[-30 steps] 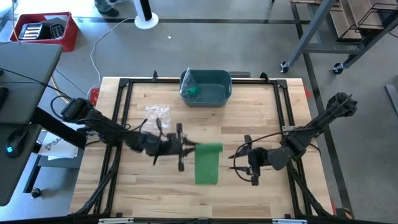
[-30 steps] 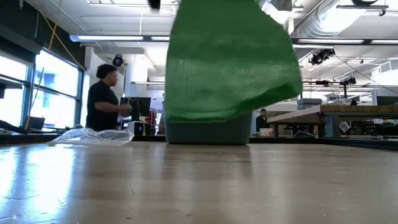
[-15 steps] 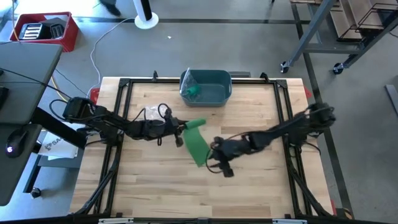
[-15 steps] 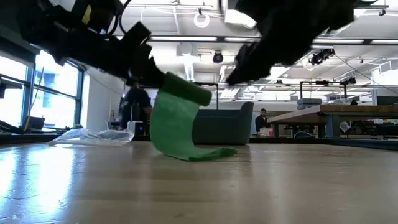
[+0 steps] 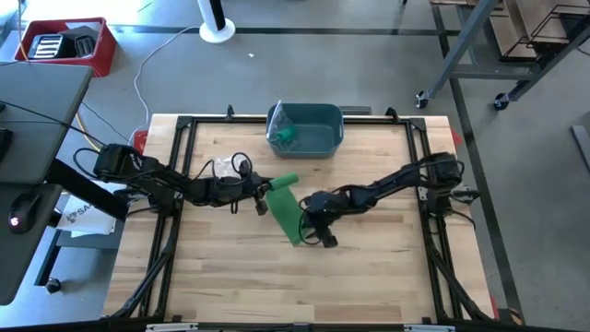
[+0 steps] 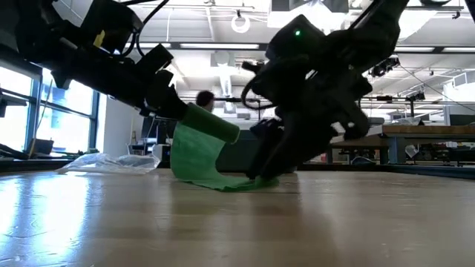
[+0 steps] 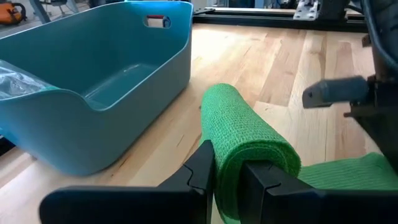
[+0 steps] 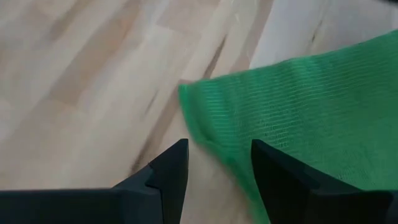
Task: Roll bandage
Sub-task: Roll the green bandage
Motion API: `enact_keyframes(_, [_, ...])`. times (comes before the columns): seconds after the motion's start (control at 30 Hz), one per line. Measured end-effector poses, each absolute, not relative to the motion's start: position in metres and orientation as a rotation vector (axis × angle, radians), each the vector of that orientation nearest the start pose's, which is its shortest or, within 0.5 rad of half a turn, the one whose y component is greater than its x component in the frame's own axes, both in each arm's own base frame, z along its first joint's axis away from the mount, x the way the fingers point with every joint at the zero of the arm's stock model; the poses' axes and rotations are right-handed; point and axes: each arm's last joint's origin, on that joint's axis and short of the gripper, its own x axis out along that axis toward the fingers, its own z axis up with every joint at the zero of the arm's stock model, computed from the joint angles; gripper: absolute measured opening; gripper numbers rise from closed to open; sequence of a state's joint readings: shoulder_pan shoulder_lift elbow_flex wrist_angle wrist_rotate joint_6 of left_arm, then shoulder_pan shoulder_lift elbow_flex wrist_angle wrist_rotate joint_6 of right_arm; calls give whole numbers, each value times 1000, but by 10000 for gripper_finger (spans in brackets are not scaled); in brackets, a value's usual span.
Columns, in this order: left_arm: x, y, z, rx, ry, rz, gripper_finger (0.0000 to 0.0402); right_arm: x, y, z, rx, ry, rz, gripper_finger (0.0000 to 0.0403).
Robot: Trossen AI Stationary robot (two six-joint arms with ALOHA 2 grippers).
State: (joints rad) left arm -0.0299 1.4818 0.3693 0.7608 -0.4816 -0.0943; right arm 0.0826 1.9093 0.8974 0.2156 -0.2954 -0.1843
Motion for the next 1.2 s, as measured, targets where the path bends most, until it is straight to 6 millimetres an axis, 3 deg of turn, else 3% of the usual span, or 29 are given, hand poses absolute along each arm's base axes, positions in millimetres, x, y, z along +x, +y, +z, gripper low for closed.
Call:
enact_keyframes(0.2, [246,6,140,1,331,463,37,372,38,97,-172,820,421,153])
enact_keyframes(0.4, [246,7,140,12,326,521,37,374,44,101,-92,900,453,21])
enact_keyframes(0.57, [244,9,141,43,324,588,37,359,68,117,-50,975,486,5])
enact_keyframes(0.73, [233,12,134,31,295,601,37,340,98,155,-69,955,470,2])
enact_keyframes(0.93, [220,12,126,15,270,565,27,317,131,205,-145,797,365,1])
enact_keyframes(1.2, [223,0,127,-15,264,339,17,283,137,273,-256,538,31,0])
